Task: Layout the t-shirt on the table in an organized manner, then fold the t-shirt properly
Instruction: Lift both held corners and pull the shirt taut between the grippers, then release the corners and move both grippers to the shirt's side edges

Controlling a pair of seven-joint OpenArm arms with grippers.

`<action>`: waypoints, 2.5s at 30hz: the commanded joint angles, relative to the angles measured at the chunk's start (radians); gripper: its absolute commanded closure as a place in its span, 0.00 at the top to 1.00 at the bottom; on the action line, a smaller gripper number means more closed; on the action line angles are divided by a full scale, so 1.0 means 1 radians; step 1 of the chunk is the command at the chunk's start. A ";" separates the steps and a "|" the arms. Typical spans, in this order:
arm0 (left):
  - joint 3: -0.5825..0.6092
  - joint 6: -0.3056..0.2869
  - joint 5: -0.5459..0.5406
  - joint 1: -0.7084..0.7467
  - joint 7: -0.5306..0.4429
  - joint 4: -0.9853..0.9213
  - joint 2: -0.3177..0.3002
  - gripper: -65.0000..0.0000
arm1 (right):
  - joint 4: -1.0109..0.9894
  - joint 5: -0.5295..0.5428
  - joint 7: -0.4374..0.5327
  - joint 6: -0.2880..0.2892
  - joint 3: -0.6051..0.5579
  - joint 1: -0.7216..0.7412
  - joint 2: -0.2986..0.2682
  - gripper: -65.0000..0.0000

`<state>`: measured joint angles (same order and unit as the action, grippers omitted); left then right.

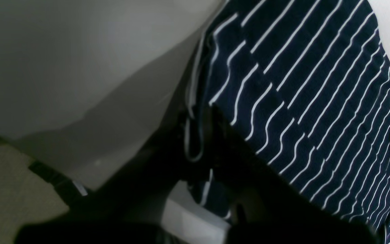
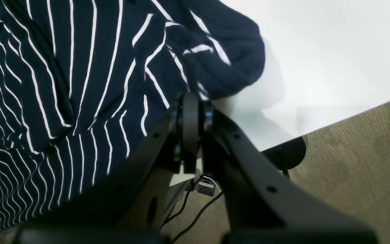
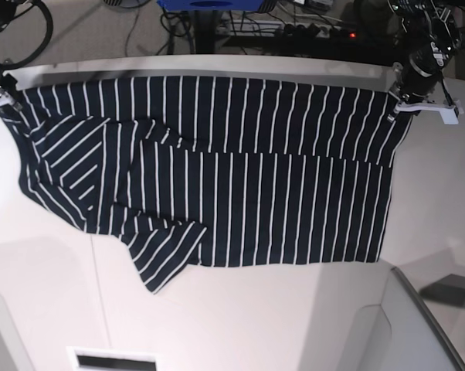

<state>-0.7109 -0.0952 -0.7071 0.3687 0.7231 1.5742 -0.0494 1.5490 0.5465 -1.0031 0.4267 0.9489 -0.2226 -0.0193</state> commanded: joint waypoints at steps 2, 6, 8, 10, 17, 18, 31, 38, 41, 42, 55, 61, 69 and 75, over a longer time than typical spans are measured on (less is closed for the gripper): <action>-0.006 -0.005 -0.006 0.002 -0.020 0.015 -0.008 0.00 | 0.014 0.014 0.017 0.004 0.005 -0.005 -0.018 0.01; -0.006 -0.005 -0.003 0.002 -0.020 0.007 -0.008 0.00 | 0.014 0.014 0.017 0.004 0.005 -0.007 -0.018 0.01; -0.006 -0.005 -0.003 0.000 -0.020 -0.014 -0.008 0.00 | 0.014 0.014 0.017 0.004 0.005 -0.007 -0.018 0.01; -0.006 -0.005 -0.003 -0.001 -0.021 -0.031 -0.008 0.00 | 0.014 0.014 0.017 0.004 0.005 -0.008 -0.018 0.01; -0.006 -0.005 0.002 0.000 -0.021 -0.048 -0.008 0.00 | 0.014 0.014 0.017 0.004 0.005 -0.010 -0.015 0.01; -0.006 -0.005 0.002 0.000 -0.021 -0.048 -0.008 0.00 | 0.014 0.014 0.017 0.004 0.005 -0.010 -0.015 0.01; -0.006 -0.005 0.002 0.000 -0.021 -0.048 -0.016 0.00 | 0.014 0.014 0.019 0.004 0.005 -0.024 0.002 0.01; -0.006 -0.005 0.002 0.022 -0.021 -0.039 -0.016 0.00 | 0.014 0.014 0.019 0.004 0.005 -0.036 0.002 0.01; -0.008 -0.005 0.002 0.036 -0.021 -0.039 -0.016 0.00 | 0.014 0.013 0.019 0.004 0.005 -0.039 0.002 0.01; -0.008 -0.005 0.002 0.037 -0.021 -0.039 -0.016 0.00 | 0.014 0.013 0.019 0.004 0.005 -0.041 0.002 0.01; -0.008 -0.001 0.002 0.040 -0.020 -0.039 -0.017 0.00 | 0.014 0.013 0.019 0.001 0.012 -0.047 0.003 0.18; -0.010 0.001 0.050 0.054 -0.020 -0.041 -0.016 0.71 | 0.014 0.013 0.019 0.001 0.015 -0.048 0.005 0.68; -0.184 0.001 0.093 0.042 -0.021 -0.039 -0.022 1.00 | 0.024 0.014 0.063 -0.001 0.081 -0.067 0.005 0.75; -0.252 0.001 0.091 0.002 -0.018 -0.033 -0.116 1.00 | 0.012 0.013 0.132 -0.001 0.094 -0.064 -0.095 0.75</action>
<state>-0.9543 -0.0872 -0.6098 0.3603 0.7189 1.5219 -0.1555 1.5467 0.5430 -0.8917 0.4259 1.0405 -0.2905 -0.0933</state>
